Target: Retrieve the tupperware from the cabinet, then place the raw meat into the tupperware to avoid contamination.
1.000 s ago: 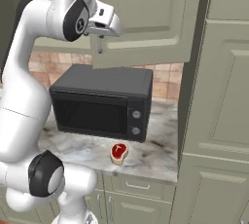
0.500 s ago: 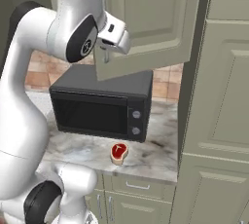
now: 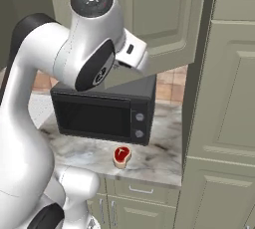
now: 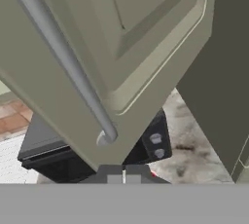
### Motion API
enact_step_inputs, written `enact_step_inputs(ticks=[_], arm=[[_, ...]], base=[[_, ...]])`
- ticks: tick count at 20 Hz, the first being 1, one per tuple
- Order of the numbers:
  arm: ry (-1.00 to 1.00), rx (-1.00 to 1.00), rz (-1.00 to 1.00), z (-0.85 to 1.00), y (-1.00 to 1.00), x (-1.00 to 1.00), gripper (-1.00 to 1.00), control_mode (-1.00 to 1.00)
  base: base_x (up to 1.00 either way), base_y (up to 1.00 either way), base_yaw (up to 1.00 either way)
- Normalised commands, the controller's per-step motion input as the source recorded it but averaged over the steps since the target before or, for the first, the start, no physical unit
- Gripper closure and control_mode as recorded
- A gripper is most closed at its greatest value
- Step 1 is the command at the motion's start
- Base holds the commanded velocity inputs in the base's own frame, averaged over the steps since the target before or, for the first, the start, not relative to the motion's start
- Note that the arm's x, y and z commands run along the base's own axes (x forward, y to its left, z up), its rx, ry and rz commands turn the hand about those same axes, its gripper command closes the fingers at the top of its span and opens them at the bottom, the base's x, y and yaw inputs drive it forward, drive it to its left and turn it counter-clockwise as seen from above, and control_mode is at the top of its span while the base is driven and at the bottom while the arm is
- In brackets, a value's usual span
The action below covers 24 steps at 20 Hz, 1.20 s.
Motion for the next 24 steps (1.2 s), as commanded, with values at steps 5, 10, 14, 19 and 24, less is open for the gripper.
enact_step_inputs(ticks=[5,10,14,19,24], arm=[[0.00,0.00,-0.01,-0.03,0.03,-0.26,-1.00,-1.00],[0.00,-0.01,-0.02,0.01,0.38,-0.32,-1.00,-1.00],[0.03,-0.06,0.00,0.03,0.35,-0.17,-1.00,-1.00],[0.15,-0.13,0.00,0.05,0.63,0.07,-1.00,-1.00],[0.18,-0.23,0.02,0.00,0.62,0.20,-1.00,-1.00]], base=[[0.00,0.00,0.00],[0.00,0.00,0.00],[0.00,0.00,0.00],[0.00,0.00,0.00],[0.00,0.00,0.00]])
